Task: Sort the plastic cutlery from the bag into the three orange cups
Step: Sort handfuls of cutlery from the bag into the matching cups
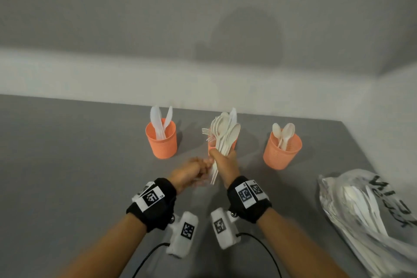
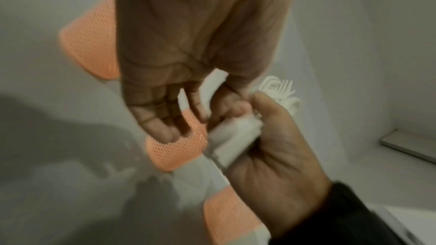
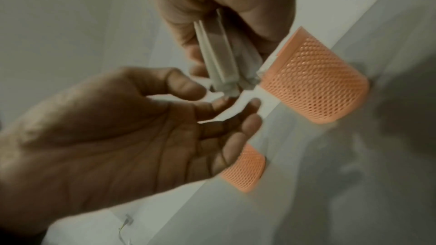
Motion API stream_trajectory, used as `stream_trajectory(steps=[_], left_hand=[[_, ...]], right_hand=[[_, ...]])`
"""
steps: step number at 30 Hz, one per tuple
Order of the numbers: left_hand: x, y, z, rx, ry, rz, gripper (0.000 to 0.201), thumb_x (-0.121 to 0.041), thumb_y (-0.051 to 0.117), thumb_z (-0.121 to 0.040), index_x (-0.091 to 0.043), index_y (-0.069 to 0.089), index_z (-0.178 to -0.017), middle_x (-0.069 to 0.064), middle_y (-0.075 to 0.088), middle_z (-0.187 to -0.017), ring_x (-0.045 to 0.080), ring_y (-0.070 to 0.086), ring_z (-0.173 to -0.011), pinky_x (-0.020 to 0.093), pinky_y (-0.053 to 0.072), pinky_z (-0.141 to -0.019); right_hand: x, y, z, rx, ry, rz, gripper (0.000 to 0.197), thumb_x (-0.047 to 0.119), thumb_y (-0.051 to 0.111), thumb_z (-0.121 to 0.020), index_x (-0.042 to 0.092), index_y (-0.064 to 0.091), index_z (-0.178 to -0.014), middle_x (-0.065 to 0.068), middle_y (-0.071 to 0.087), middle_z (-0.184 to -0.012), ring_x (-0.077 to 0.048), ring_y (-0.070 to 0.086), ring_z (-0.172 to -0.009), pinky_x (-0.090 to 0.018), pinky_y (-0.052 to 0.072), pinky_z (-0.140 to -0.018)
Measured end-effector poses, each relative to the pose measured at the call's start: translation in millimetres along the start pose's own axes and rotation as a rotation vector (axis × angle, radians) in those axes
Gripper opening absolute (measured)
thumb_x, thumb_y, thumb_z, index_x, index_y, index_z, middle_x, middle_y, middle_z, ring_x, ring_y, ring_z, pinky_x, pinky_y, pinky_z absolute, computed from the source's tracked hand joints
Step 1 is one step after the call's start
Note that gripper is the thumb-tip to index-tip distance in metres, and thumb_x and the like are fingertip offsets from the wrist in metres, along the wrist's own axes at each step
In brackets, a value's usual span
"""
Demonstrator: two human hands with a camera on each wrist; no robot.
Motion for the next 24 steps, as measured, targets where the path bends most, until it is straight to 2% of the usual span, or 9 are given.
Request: stream_trajectory(steps=[4,6,8,10,12,16,19,22,24], left_hand=[[-29.2,8.1,5.2,0.361,0.16,0.208,0.019,-0.022,0.063,-0.081,-0.007,0.061,-0.093,0.011,0.068,-0.079,0.024,0.066,-0.075,0.03,0.054,-0.07],[-32.6,14.4,6.7,0.422,0.154,0.271,0.019,-0.025,0.067,-0.081,-0.012,0.066,-0.095,0.01,0.072,-0.083,0.02,0.068,-0.068,0.028,0.055,-0.061],[-30.6,13.6,1.3,0.299,0.157,0.263,0.032,-0.02,0.062,-0.079,-0.011,0.061,-0.11,0.007,0.073,-0.09,0.007,0.059,-0.047,0.016,0.046,-0.044],[-29.6,12.3,-3.6,0.151,0.167,0.197,0.029,-0.015,0.064,-0.078,-0.006,0.059,-0.105,0.009,0.071,-0.082,0.009,0.055,-0.045,0.014,0.041,-0.038],[-26.4,3.7,-12.4,-0.04,0.196,0.152,0.02,-0.011,0.067,-0.078,-0.004,0.061,-0.096,0.015,0.067,-0.081,0.023,0.064,-0.068,0.024,0.053,-0.054],[-23.5,-13.5,-19.3,-0.47,0.26,0.17,0.029,-0.008,0.068,-0.081,0.007,0.059,-0.104,0.023,0.066,-0.09,0.027,0.062,-0.073,0.032,0.052,-0.064],[-34.0,-1.9,-18.7,-0.423,0.292,0.099,0.036,-0.018,0.071,-0.08,0.0,0.06,-0.108,0.016,0.067,-0.09,0.022,0.062,-0.073,0.025,0.051,-0.061],[-42.4,7.0,-18.5,-0.241,0.291,0.036,0.056,-0.05,0.066,-0.077,-0.009,0.057,-0.114,0.009,0.069,-0.101,0.02,0.068,-0.086,0.031,0.056,-0.075],[-46.6,-2.0,-15.9,-0.22,0.315,0.077,0.044,-0.047,0.053,-0.088,-0.008,0.057,-0.11,0.012,0.068,-0.101,0.023,0.067,-0.088,0.036,0.053,-0.076]], right_hand=[[-16.7,14.5,13.2,0.392,0.255,-0.007,0.021,0.001,0.047,-0.089,0.015,0.056,-0.076,0.007,0.038,-0.036,-0.005,0.035,-0.031,-0.017,0.035,-0.038],[-22.5,26.2,33.3,0.605,0.365,0.01,0.018,0.003,0.05,-0.085,0.016,0.055,-0.073,0.007,0.039,-0.039,-0.005,0.035,-0.032,-0.016,0.038,-0.04],[-27.2,33.9,46.5,0.73,0.42,0.01,0.008,0.007,0.051,-0.076,0.014,0.054,-0.075,0.006,0.04,-0.041,-0.006,0.039,-0.034,-0.018,0.043,-0.045],[-30.6,32.7,45.9,0.732,0.427,0.015,0.006,0.009,0.051,-0.072,0.011,0.055,-0.076,0.004,0.044,-0.042,-0.008,0.046,-0.038,-0.024,0.049,-0.051],[-37.9,22.4,29.2,0.601,0.328,0.146,0.012,0.01,0.056,-0.066,0.007,0.059,-0.077,-0.002,0.056,-0.049,-0.014,0.057,-0.048,-0.032,0.054,-0.06],[-35.9,5.9,8.3,0.308,0.059,0.448,0.028,0.015,0.063,-0.058,0.026,0.057,-0.083,-0.003,0.067,-0.076,-0.023,0.066,-0.072,-0.038,0.055,-0.07],[-31.7,5.4,10.2,0.318,0.024,0.391,0.011,0.007,0.05,-0.073,0.015,0.052,-0.079,-0.005,0.054,-0.056,-0.017,0.048,-0.042,-0.024,0.038,-0.038],[-41.5,-2.2,12.5,0.352,0.27,0.139,0.005,0.016,0.046,-0.075,0.014,0.05,-0.077,0.001,0.041,-0.044,-0.011,0.036,-0.032,-0.017,0.028,-0.035],[-44.8,-3.0,15.5,0.417,0.398,-0.061,0.012,0.013,0.041,-0.087,0.017,0.052,-0.088,0.005,0.038,-0.042,-0.006,0.031,-0.029,-0.014,0.028,-0.034]])
Point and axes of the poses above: each hand's wrist, its own z-axis away from the middle knuckle, its own y-axis out of the palm, x = y × z, the point moved 8 cm from there along -z, towards the middle knuckle
